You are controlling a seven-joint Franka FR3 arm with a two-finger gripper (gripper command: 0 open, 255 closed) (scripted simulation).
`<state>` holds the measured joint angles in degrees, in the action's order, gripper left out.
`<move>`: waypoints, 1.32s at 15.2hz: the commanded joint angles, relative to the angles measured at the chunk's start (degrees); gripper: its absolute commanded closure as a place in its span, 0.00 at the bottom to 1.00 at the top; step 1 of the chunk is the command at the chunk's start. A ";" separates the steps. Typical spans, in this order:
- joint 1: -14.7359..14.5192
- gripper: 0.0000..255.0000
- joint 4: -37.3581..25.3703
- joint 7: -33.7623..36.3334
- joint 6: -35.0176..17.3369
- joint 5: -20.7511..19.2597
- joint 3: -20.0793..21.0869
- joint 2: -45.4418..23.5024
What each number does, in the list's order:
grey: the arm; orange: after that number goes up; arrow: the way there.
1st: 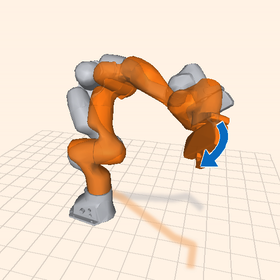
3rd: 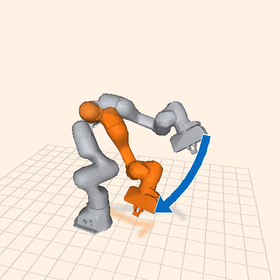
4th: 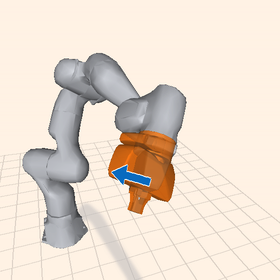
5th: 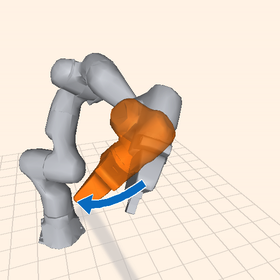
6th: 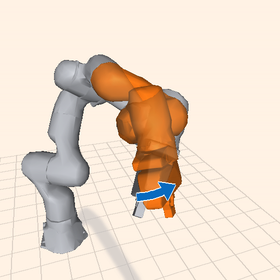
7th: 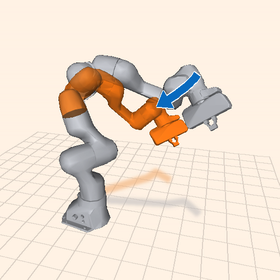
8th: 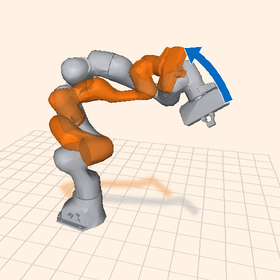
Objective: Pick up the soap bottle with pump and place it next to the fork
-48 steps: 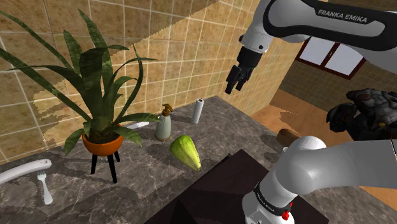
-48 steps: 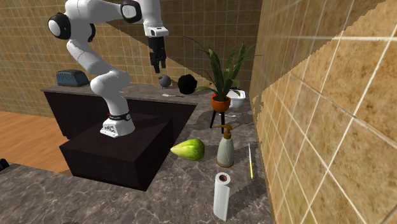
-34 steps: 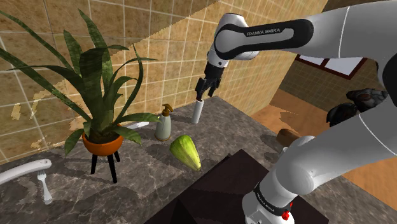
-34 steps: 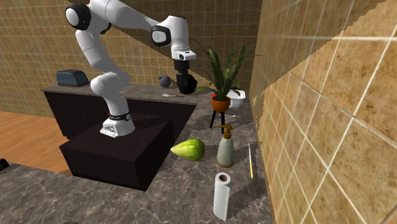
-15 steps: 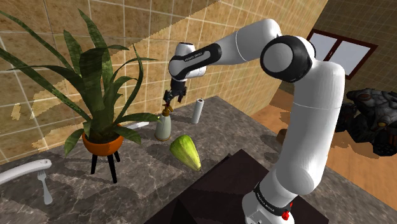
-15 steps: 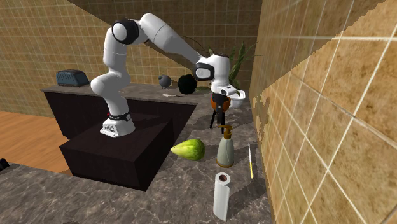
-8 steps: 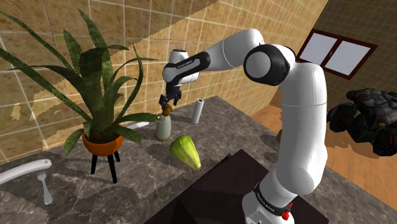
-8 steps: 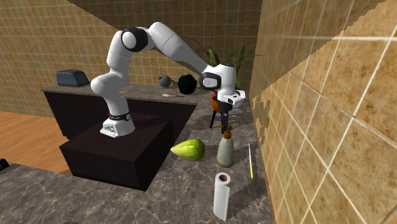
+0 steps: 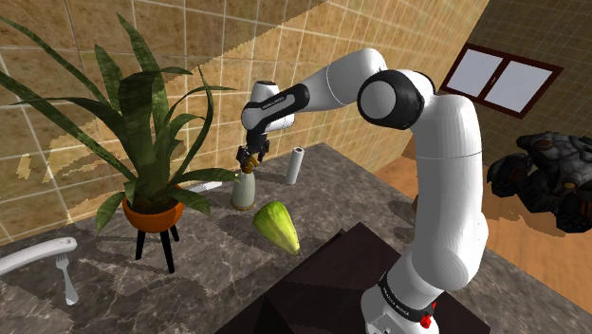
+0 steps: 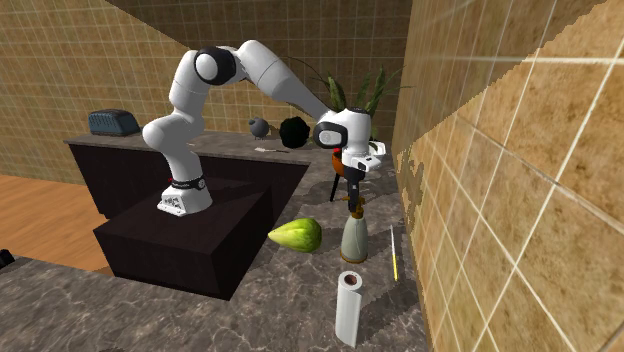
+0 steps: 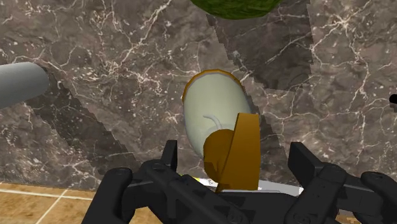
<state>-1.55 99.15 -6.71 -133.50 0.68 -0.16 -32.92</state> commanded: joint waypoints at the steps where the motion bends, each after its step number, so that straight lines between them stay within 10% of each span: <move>1: 0.00 0.00 -0.01 0.01 -0.02 0.00 0.00 -0.02; 3: 0.00 0.00 0.00 0.01 -0.02 0.00 0.00 -0.01; 4: 0.00 1.00 0.00 0.01 -0.02 0.00 0.00 -0.01; 20: -0.02 1.00 -0.72 0.05 3.91 -0.04 -0.02 3.20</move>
<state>-1.57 98.63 -6.66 -130.22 0.65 -0.17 -30.18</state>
